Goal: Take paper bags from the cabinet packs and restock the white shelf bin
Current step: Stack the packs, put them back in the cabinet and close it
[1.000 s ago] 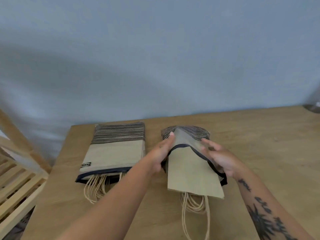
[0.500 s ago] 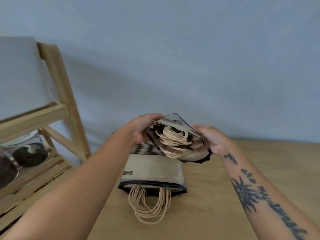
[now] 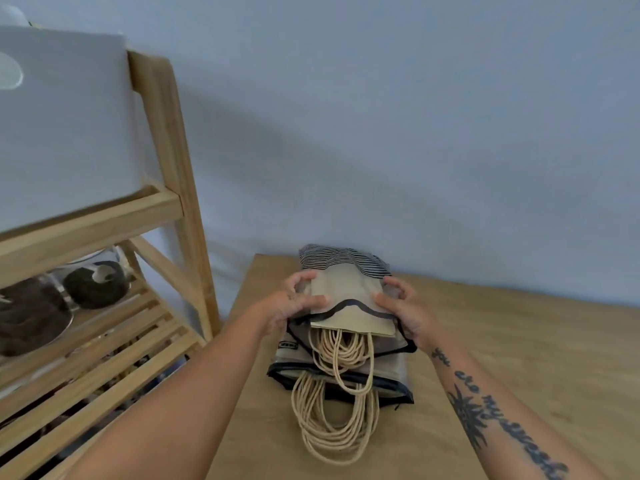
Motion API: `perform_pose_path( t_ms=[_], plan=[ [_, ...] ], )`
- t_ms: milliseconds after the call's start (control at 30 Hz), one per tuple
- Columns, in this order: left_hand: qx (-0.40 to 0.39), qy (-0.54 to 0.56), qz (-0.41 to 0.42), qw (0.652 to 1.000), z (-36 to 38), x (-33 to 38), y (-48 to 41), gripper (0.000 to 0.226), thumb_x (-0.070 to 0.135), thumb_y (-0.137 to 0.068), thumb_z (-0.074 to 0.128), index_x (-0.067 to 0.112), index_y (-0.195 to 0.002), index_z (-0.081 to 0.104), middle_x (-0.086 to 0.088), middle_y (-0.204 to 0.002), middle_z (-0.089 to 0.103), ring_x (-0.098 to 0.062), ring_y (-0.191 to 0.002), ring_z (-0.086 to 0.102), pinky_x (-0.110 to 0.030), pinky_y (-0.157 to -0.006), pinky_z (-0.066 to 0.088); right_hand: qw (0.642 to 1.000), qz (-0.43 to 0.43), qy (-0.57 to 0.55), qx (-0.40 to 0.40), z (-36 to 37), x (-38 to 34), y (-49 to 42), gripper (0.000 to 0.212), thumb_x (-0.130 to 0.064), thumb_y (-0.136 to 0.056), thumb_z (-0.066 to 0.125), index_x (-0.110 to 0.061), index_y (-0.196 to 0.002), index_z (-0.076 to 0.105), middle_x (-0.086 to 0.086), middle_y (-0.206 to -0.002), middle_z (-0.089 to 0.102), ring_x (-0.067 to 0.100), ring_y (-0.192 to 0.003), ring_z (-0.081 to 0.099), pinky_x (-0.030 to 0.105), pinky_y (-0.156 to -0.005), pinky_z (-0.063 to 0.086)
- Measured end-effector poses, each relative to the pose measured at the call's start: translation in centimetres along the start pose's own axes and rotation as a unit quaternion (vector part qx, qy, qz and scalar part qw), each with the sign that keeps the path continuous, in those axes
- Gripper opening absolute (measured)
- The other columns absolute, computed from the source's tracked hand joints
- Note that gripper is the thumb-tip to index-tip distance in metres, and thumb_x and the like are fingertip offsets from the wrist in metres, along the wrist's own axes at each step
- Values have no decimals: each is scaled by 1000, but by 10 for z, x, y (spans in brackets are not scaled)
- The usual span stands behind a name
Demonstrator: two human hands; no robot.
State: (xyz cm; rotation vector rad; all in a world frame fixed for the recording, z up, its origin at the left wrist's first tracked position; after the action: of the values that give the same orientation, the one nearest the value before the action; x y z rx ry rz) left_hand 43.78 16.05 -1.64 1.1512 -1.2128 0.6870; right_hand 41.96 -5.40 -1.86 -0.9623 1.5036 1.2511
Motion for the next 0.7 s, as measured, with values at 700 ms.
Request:
perform_pose_path(
  t_ms=[700],
  plan=[
    [-28, -3, 26, 999, 20, -48, 50, 104, 30, -80, 70, 36, -146, -10, 10, -147, 30, -4, -127, 36, -21, -103, 29, 990, -57, 100, -81, 4, 39, 63, 68, -21, -85, 65, -29, -143, 31, -3, -155, 22, 12, -141, 20, 30, -111, 19]
  ],
)
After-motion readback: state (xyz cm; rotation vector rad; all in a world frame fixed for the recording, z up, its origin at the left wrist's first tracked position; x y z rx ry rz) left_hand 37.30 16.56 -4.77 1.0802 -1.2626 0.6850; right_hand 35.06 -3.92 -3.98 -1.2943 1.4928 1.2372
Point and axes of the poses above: each hand's wrist, its own y-axis away from the middle knuckle, its own z-axis out of the palm, x = y × z, the point moved 5 cm from there along -y, towards the middle knuckle
